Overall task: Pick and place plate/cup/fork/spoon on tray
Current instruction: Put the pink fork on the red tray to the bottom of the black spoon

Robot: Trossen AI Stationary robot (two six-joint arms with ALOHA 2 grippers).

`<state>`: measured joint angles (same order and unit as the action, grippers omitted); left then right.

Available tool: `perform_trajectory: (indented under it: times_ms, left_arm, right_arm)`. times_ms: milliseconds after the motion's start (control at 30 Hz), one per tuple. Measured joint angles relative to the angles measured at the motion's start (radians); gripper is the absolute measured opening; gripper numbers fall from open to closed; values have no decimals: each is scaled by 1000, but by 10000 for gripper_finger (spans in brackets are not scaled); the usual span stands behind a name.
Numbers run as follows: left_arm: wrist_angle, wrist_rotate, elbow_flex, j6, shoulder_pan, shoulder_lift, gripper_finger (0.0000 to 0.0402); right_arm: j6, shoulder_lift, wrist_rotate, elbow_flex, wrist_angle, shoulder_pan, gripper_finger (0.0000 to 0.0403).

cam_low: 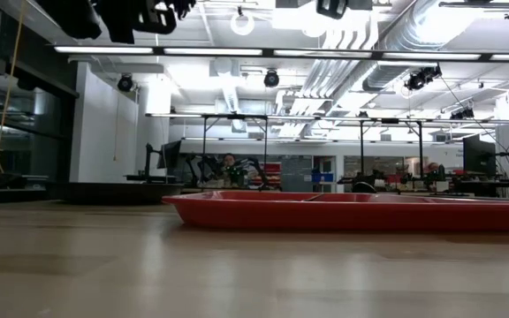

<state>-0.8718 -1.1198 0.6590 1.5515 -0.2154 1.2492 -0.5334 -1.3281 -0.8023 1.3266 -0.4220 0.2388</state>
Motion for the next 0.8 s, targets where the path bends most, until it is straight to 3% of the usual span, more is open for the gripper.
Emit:
perform_trajectory:
  times_ms: [133,267,467,600,700,800]
  left_arm:
    - [30,-23,0,-47,-83,-25,61]
    - [157,-7,1,-193,-148,-47,61]
    - [522,203,51,-604,-179,-55,61]
    - [892,485,181,-964,-152,-55,61]
    - [1117,812,286,-1189,-107,-55,61]
    - [1224,1101,362,-1367,-55,-56,61]
  right_arm:
    - [48,76,159,0,-198,19,229]
    - [33,128,332,0,-322,10,229]
    - [-4,141,428,0,-383,-15,229]
    - [15,137,450,0,-411,-16,229]
    - [36,137,459,0,-431,-2,229]
    - [49,137,462,0,-437,10,229]
